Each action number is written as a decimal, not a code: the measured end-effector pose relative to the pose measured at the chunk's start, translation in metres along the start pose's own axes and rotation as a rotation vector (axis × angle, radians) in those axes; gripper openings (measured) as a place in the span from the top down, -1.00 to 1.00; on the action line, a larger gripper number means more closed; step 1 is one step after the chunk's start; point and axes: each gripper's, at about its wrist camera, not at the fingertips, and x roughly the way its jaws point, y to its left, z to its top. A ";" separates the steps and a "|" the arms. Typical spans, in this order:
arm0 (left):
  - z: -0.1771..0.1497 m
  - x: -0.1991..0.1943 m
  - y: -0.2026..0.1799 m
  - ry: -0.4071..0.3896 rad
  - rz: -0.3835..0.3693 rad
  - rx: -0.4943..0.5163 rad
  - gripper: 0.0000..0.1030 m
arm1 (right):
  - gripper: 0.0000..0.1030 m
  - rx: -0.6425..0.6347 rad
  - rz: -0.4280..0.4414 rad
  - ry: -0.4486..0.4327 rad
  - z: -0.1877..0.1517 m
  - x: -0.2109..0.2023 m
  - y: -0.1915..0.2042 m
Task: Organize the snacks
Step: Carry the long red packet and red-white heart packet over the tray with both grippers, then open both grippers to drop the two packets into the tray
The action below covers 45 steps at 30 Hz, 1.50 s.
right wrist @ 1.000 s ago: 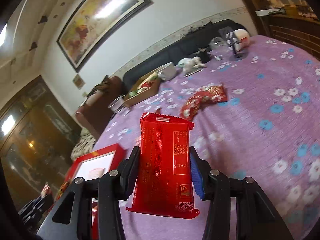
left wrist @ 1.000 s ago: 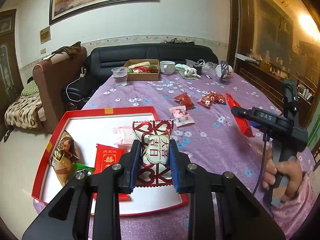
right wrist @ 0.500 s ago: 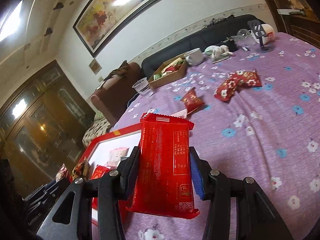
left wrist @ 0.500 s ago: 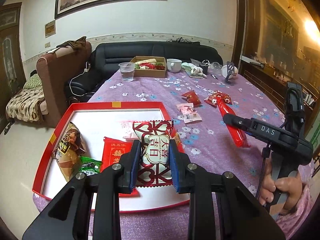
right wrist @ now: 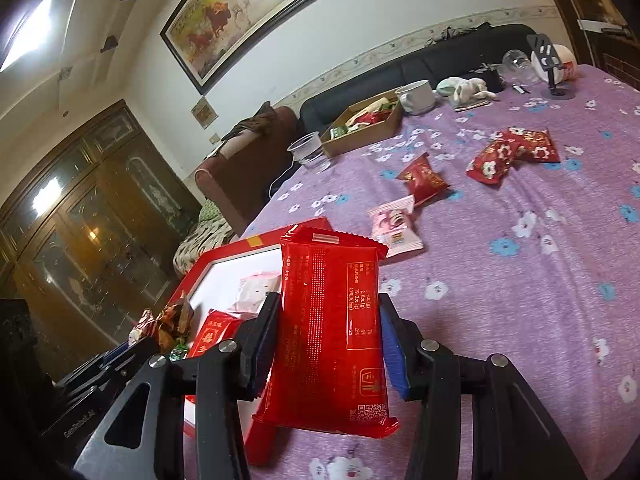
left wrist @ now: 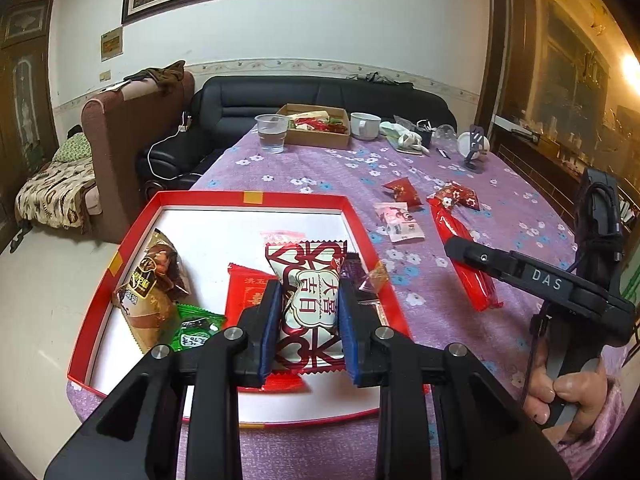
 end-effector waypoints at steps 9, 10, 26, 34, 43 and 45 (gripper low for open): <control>0.000 0.006 0.013 0.013 0.012 -0.024 0.51 | 0.08 -0.048 0.047 0.029 -0.004 0.011 0.028; -0.001 0.008 0.015 0.015 0.016 -0.027 0.51 | 0.08 -0.055 0.053 0.036 -0.006 0.014 0.032; -0.011 0.038 0.053 0.093 0.090 -0.106 0.51 | 0.09 -0.210 0.135 0.208 -0.037 0.061 0.083; -0.012 0.043 0.056 0.103 0.167 -0.090 -0.05 | 0.03 -0.260 0.198 0.229 -0.048 0.064 0.094; -0.014 0.041 0.052 0.095 0.182 -0.085 -0.18 | -0.08 -0.147 0.259 0.197 -0.037 0.055 0.074; -0.013 0.035 0.049 0.064 0.209 -0.066 -0.40 | -0.11 -0.136 0.262 0.184 -0.036 0.052 0.072</control>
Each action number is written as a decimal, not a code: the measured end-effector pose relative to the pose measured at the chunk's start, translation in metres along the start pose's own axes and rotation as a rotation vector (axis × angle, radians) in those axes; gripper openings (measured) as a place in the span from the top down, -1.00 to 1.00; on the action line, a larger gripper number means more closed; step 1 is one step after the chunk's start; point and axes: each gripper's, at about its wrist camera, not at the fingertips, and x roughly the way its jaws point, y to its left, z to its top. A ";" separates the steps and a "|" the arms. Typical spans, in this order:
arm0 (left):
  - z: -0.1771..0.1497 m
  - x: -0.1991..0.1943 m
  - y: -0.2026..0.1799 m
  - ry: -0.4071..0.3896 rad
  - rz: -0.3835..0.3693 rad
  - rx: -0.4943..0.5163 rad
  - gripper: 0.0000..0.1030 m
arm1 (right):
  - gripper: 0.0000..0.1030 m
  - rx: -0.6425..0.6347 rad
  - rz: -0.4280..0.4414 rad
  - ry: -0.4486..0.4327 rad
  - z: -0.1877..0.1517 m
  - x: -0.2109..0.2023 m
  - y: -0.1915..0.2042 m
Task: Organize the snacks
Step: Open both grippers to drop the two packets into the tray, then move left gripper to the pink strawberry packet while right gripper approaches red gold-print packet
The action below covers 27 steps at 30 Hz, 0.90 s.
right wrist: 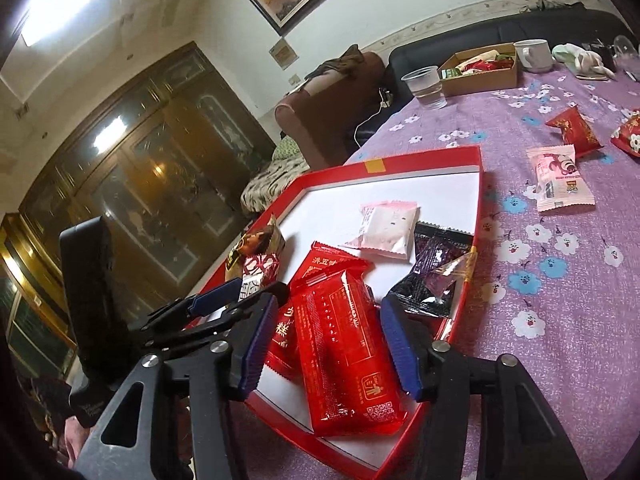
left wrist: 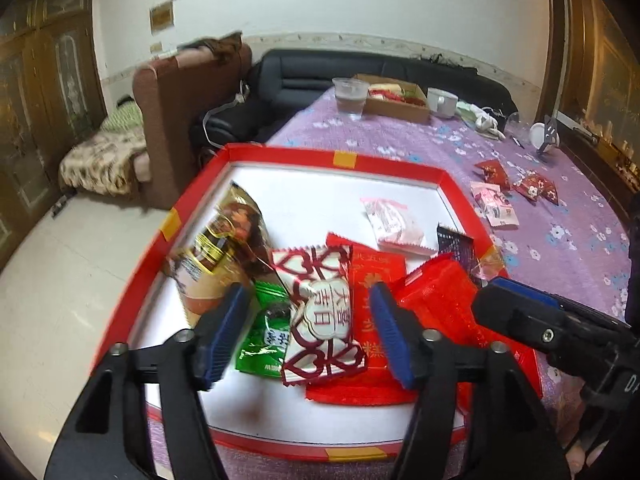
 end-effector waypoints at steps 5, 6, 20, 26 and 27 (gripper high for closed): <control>0.001 -0.017 -0.007 -0.080 0.033 0.043 -0.54 | -0.20 0.029 0.003 -0.019 0.001 -0.004 -0.005; 0.001 -0.019 -0.009 -0.086 0.033 0.050 -0.54 | -0.23 0.037 0.006 -0.023 0.002 -0.005 -0.006; -0.011 -0.018 -0.036 -0.053 0.010 0.138 -0.54 | -0.36 0.199 -0.034 -0.072 0.012 -0.031 -0.041; -0.008 -0.015 -0.049 -0.049 -0.001 0.168 -0.54 | -0.38 0.212 -0.135 -0.125 0.028 -0.061 -0.067; -0.007 -0.016 -0.051 -0.051 -0.006 0.174 -0.54 | -0.38 0.217 -0.154 -0.129 0.031 -0.066 -0.073</control>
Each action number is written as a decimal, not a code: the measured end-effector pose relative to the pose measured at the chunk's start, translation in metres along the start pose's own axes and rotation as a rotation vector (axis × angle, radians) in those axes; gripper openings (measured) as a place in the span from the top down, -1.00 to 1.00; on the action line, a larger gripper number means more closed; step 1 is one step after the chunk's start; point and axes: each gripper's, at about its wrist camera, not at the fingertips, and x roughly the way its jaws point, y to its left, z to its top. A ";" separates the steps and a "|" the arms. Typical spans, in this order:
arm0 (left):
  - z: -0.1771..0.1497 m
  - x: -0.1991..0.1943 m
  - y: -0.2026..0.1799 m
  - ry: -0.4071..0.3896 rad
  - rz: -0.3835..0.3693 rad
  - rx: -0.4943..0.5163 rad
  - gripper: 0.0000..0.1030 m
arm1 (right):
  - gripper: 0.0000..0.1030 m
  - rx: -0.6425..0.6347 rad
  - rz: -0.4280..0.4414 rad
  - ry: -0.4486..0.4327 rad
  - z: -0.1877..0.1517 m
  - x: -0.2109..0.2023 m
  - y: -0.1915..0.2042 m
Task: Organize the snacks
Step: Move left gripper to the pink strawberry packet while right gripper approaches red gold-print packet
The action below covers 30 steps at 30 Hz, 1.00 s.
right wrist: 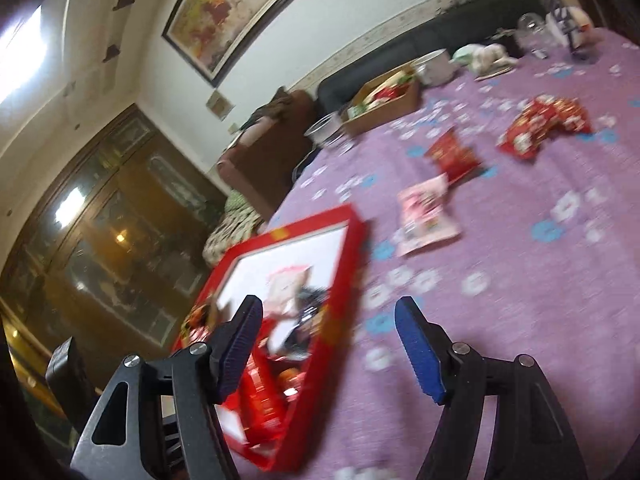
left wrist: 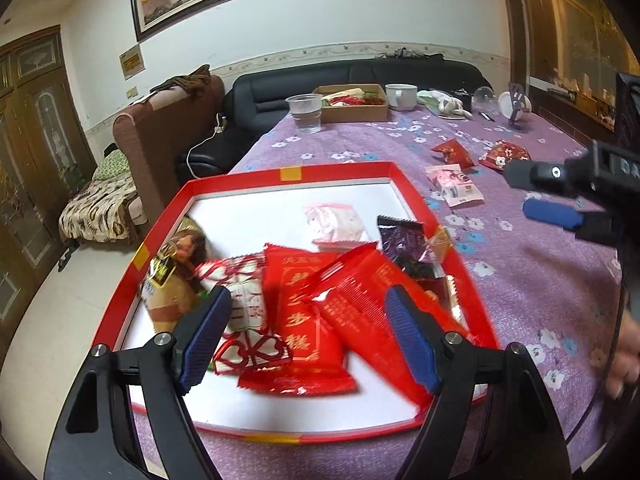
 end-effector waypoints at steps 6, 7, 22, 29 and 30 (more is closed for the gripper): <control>0.008 0.000 -0.016 -0.006 -0.034 0.035 -0.54 | -0.38 -0.038 -0.135 -0.004 0.039 0.002 -0.014; 0.009 0.000 -0.018 -0.004 -0.037 0.038 -0.54 | -0.38 -0.052 -0.163 -0.007 0.049 0.006 -0.014; 0.013 0.004 -0.007 0.023 0.008 0.067 -0.54 | -0.12 -0.151 -0.525 0.118 0.130 0.137 -0.053; 0.020 0.003 -0.012 0.027 -0.003 0.058 -0.54 | 0.36 -0.117 -0.548 0.118 0.122 0.127 -0.067; 0.022 0.002 -0.016 0.028 -0.015 0.062 -0.54 | 0.36 -0.077 -0.526 0.116 0.121 0.117 -0.075</control>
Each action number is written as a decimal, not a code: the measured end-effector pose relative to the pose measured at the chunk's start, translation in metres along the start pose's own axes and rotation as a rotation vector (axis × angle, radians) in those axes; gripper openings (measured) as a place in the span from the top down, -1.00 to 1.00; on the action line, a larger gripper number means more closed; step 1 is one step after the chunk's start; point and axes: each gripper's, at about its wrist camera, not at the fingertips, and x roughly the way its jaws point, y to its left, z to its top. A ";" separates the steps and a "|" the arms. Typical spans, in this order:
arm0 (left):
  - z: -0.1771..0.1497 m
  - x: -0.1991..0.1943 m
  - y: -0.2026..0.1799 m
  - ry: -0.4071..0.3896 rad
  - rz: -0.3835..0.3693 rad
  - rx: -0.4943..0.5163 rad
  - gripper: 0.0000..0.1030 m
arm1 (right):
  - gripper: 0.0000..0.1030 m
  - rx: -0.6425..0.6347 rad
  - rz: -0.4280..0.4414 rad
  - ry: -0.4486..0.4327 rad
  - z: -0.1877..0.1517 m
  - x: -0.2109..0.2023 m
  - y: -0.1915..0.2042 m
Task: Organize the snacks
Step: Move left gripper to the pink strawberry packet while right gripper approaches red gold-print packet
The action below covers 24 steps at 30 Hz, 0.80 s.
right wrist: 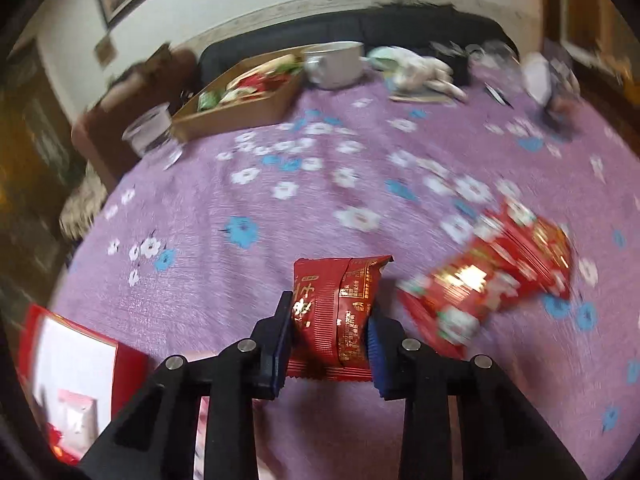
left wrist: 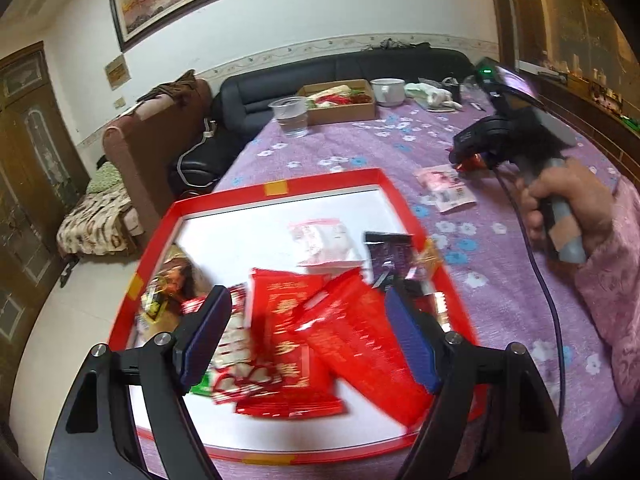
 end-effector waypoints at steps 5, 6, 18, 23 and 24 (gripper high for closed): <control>0.028 0.005 -0.026 0.032 -0.129 -0.009 -0.54 | 0.36 0.098 0.108 -0.007 -0.021 -0.036 -0.056; 0.034 0.007 -0.031 0.035 -0.156 -0.011 -0.54 | 0.36 0.101 0.120 -0.023 -0.026 -0.047 -0.067; 0.100 0.104 -0.117 0.180 -0.149 0.004 -0.56 | 0.35 0.204 0.261 -0.156 -0.032 -0.076 -0.144; 0.106 0.130 -0.131 0.206 -0.100 0.013 -0.56 | 0.35 0.219 0.304 -0.163 -0.029 -0.078 -0.144; 0.105 0.135 -0.133 0.218 -0.084 0.020 -0.56 | 0.35 0.228 0.314 -0.159 -0.029 -0.077 -0.145</control>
